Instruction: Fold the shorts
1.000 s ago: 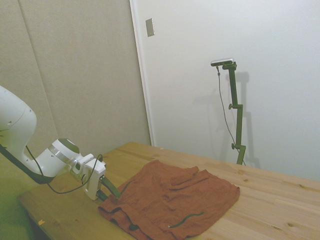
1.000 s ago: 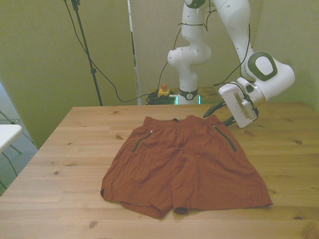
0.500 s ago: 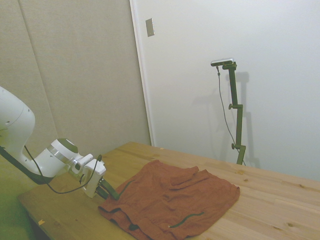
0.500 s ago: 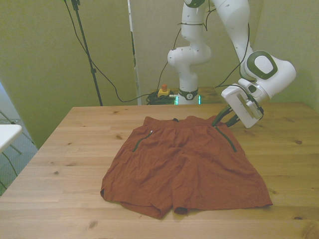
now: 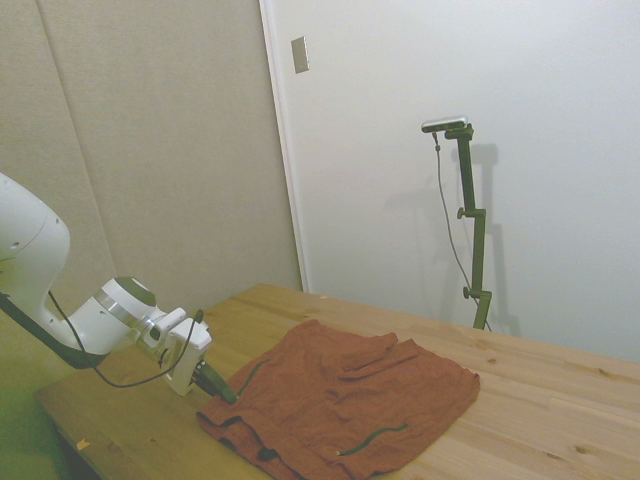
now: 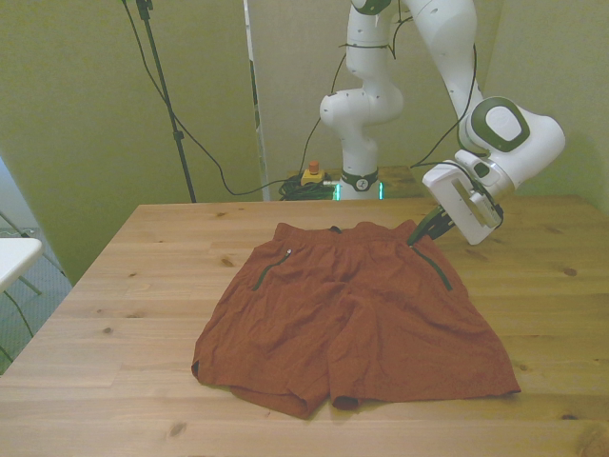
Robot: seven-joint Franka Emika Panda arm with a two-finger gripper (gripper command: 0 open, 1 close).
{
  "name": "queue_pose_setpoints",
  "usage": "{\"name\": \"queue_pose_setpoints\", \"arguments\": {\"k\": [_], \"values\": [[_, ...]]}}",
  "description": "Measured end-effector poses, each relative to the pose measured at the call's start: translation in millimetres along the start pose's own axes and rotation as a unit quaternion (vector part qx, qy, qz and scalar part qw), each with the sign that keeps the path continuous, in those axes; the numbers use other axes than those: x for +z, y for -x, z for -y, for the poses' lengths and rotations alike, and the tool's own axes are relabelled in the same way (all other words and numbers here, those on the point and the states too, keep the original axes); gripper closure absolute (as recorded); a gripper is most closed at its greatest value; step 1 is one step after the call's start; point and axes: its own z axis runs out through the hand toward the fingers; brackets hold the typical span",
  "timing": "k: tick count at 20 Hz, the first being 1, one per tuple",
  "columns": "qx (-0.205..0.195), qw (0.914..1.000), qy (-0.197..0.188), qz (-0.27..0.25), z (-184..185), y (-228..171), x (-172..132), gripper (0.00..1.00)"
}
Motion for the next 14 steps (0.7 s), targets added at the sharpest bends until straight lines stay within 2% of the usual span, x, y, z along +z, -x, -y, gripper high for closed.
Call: {"name": "queue_pose_setpoints", "arguments": {"k": [6,14], "values": [[0.012,0.9998,-0.006,0.011,-3.0,-5.4,-2.8,1.00],[0.085,0.9952,-0.039,0.027,-35.9,-58.8,-16.5,1.00]]}}
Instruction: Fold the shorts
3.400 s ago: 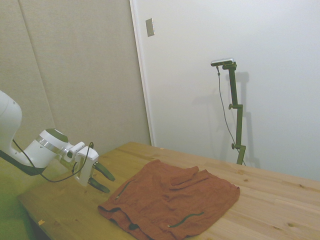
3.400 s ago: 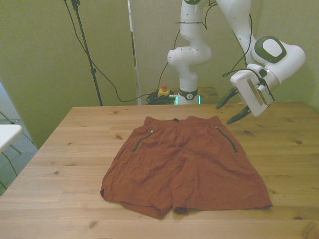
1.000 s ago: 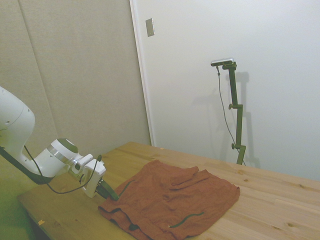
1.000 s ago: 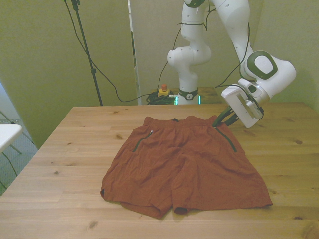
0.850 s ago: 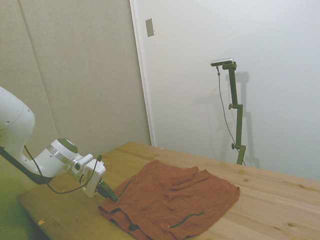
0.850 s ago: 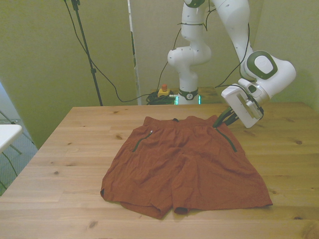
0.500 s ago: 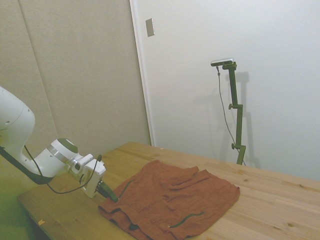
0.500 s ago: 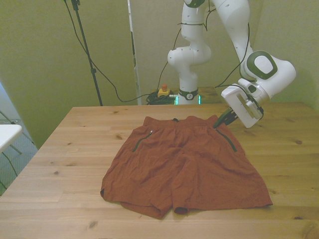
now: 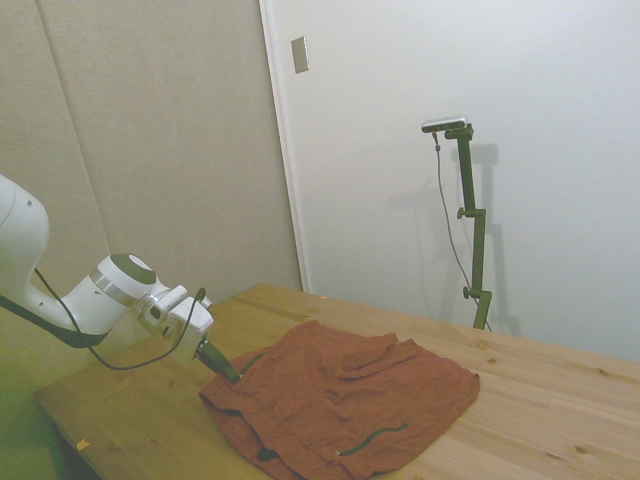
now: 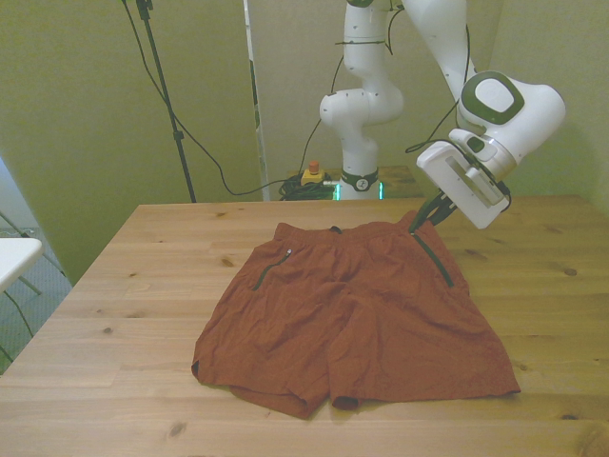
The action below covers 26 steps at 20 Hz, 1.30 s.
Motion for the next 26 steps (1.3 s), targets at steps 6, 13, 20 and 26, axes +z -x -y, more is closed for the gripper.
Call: {"name": "queue_pose_setpoints", "arguments": {"k": [6,13,20,26], "values": [[0.054,0.9983,-0.004,0.020,-38.1,-75.6,15.9,1.00],[0.083,0.9903,-0.037,0.105,-75.0,-112.5,32.9,1.00],[0.109,0.9574,-0.111,0.243,-119.1,-147.8,77.3,1.00],[0.127,0.9346,-0.156,0.294,-143.4,-179.7,94.1,1.00]]}}
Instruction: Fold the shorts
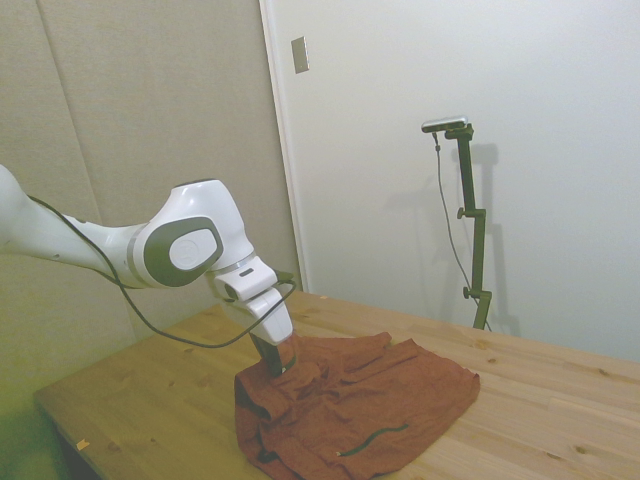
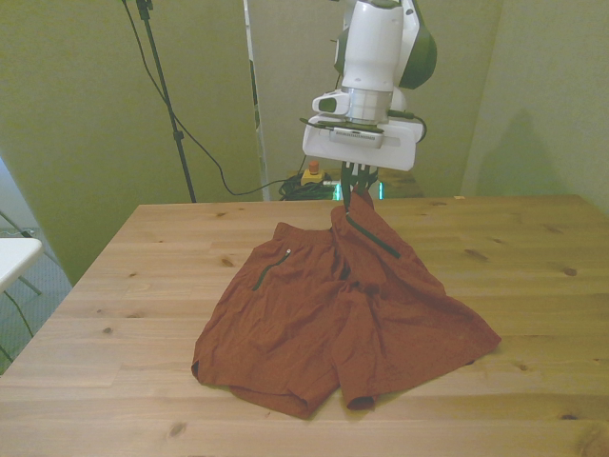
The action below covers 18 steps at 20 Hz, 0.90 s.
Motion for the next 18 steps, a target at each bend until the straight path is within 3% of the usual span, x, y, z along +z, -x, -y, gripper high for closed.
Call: {"name": "queue_pose_setpoints", "arguments": {"k": [4,9,18], "values": [[0.003,0.9981,-0.042,0.045,-10.7,-22.8,-7.2,1.00],[-0.026,0.9845,-0.095,0.145,-30.5,-36.9,-2.5,1.00],[0.004,0.9800,-0.113,0.163,-63.0,-74.5,-9.0,1.00]]}}
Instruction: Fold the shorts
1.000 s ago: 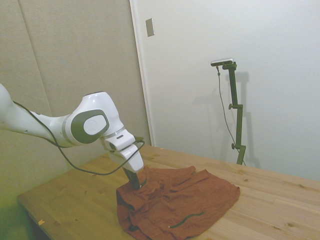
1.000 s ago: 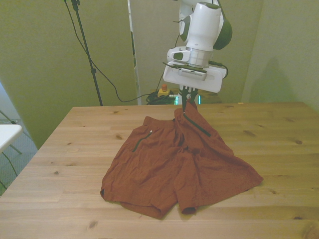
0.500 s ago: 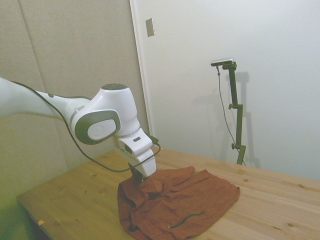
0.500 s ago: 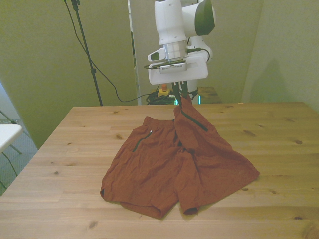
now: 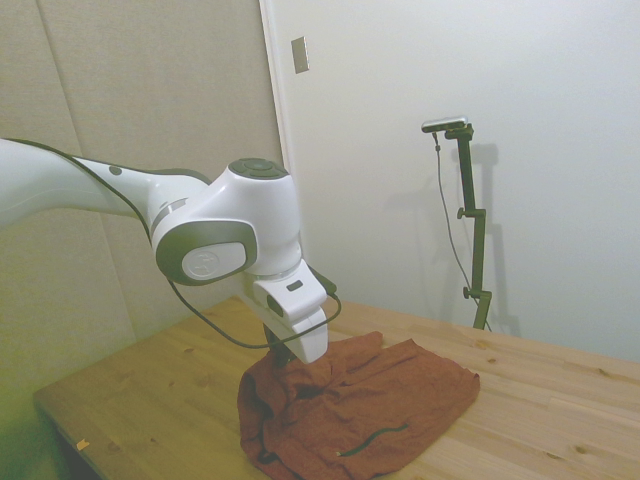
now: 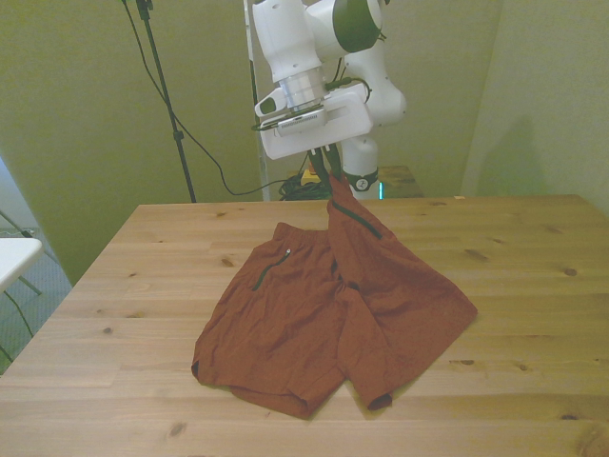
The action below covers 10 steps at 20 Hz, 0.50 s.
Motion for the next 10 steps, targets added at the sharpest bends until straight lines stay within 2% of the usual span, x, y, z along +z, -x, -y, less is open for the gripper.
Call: {"name": "queue_pose_setpoints", "arguments": {"k": [10], "values": [[0.051,0.9985,0.011,0.016,-71.4,-61.7,20.0,1.00]]}}
